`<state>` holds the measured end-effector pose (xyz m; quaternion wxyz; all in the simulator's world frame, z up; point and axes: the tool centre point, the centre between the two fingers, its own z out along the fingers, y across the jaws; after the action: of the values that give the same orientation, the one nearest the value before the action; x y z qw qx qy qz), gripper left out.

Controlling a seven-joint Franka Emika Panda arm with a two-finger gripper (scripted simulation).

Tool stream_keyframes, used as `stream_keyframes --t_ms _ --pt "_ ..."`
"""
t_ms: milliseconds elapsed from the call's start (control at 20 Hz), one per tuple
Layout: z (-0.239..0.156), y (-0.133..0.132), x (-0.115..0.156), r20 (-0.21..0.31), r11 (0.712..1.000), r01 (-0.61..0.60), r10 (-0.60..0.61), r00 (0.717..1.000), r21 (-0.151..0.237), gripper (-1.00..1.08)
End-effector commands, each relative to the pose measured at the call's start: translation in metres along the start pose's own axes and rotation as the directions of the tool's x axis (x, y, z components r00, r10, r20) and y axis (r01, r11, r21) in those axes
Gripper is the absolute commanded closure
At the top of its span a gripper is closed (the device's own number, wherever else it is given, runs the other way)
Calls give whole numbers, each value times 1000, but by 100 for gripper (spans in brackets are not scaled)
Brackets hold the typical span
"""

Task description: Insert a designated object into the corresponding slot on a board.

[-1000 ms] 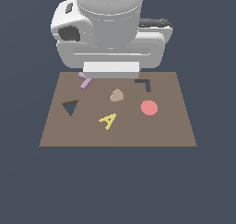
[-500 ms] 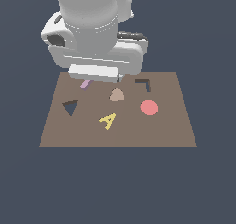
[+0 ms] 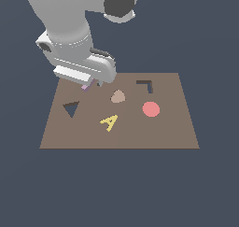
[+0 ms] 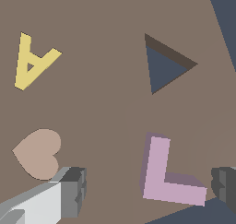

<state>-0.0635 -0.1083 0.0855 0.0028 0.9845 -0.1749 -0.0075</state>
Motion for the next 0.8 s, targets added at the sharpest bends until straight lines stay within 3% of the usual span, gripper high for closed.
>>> stream_keyframes --t_ms 0,350,750 --pt "12 14 -5 -6 999 -50 50 999 2 -92" --pt "32 36 -15 -12 992 -128 128 992 7 -92" --pt "38 38 -16 -12 991 -136 136 991 8 -92"
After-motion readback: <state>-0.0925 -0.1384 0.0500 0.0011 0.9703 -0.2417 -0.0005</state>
